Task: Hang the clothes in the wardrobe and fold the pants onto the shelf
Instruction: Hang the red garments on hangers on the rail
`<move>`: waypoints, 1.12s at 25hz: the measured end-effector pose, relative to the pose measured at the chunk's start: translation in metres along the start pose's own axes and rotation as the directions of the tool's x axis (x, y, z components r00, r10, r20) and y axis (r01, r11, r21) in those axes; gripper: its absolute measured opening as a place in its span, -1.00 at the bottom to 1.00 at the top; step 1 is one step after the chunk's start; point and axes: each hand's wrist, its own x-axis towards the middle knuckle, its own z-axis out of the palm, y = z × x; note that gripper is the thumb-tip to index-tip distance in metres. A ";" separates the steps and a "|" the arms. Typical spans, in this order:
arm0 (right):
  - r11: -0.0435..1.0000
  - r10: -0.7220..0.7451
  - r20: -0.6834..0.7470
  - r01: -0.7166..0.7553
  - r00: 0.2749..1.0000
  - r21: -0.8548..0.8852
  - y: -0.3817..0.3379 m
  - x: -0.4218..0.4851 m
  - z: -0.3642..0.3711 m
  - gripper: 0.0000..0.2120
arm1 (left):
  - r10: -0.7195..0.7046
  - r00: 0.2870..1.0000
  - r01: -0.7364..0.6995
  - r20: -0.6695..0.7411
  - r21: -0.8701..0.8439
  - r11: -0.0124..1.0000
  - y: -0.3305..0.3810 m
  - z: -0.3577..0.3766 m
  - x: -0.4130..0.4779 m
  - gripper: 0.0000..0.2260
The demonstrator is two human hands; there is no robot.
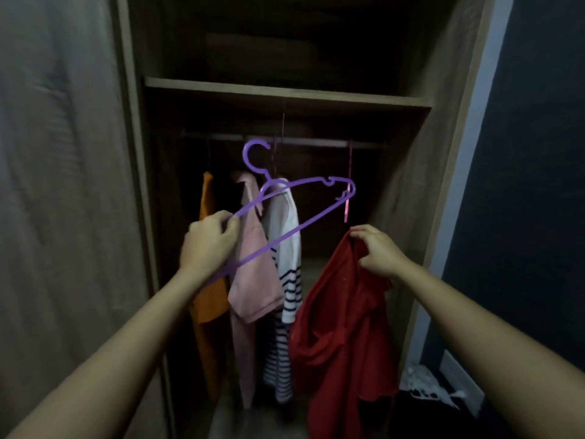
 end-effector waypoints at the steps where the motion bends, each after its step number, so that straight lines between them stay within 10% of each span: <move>1: 1.000 0.023 0.024 -0.023 0.999 -0.005 -0.005 -0.004 0.004 -0.37 | 0.024 0.999 -0.023 -0.027 0.018 1.000 -0.017 -0.019 -0.015 -0.67; 15: 0.934 -0.356 0.106 0.353 0.928 0.047 -0.144 -0.052 0.004 -0.43 | 0.304 0.951 -0.307 0.055 0.061 0.950 -0.062 -0.035 -0.133 -0.56; 18: 0.859 -0.497 -0.123 0.466 0.859 -0.213 -0.153 -0.065 -0.008 -0.67 | 0.240 0.970 -0.243 -0.037 -0.164 0.956 -0.053 -0.043 -0.130 -0.55; 24: 0.852 -0.513 -0.436 0.378 0.740 -0.361 -0.157 -0.056 -0.022 -0.69 | 0.391 0.820 -0.416 -0.419 0.034 0.909 -0.027 -0.043 -0.141 -0.77; 28: 0.902 -0.432 -0.502 0.355 0.749 -0.248 -0.147 -0.055 -0.035 -0.71 | 0.273 0.937 -0.288 0.217 0.041 0.957 -0.046 0.003 -0.191 -0.65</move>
